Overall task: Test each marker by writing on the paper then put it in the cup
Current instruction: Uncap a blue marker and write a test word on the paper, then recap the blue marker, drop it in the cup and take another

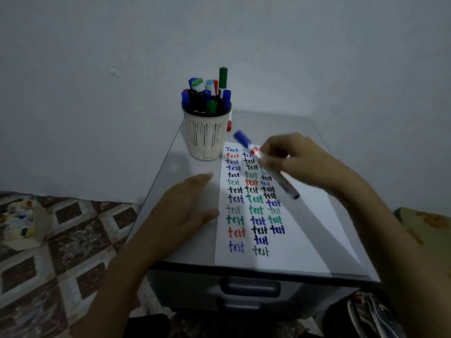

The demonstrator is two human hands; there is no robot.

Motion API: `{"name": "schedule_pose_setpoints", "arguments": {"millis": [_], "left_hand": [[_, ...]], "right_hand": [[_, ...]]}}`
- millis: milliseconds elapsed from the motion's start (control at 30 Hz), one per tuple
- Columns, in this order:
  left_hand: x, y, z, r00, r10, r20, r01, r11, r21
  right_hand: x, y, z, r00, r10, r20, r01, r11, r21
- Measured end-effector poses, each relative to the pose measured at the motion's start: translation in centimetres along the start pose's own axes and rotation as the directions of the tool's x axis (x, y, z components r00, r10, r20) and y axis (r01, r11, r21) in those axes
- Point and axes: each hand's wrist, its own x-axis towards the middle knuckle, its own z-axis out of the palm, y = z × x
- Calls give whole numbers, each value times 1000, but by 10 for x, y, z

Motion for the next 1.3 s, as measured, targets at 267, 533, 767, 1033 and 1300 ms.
{"name": "schedule_pose_setpoints", "arguments": {"millis": [267, 533, 767, 1033, 1300], "left_hand": [[2, -12, 8, 987, 56, 150, -91, 968, 233], [2, -14, 9, 987, 66, 147, -99, 968, 230], [1, -13, 9, 987, 67, 149, -100, 968, 229], [0, -13, 8, 987, 69, 146, -101, 970, 222], [2, -12, 6, 984, 61, 166, -97, 971, 220]], "right_hand": [[121, -32, -37, 570, -257, -780, 472, 880, 56], [154, -31, 3, 777, -373, -507, 357, 925, -133], [157, -31, -1, 711, -257, -655, 430, 896, 115], [204, 50, 50, 966, 69, -247, -93, 992, -87], [210, 62, 80, 953, 84, -291, -154, 962, -227]]}}
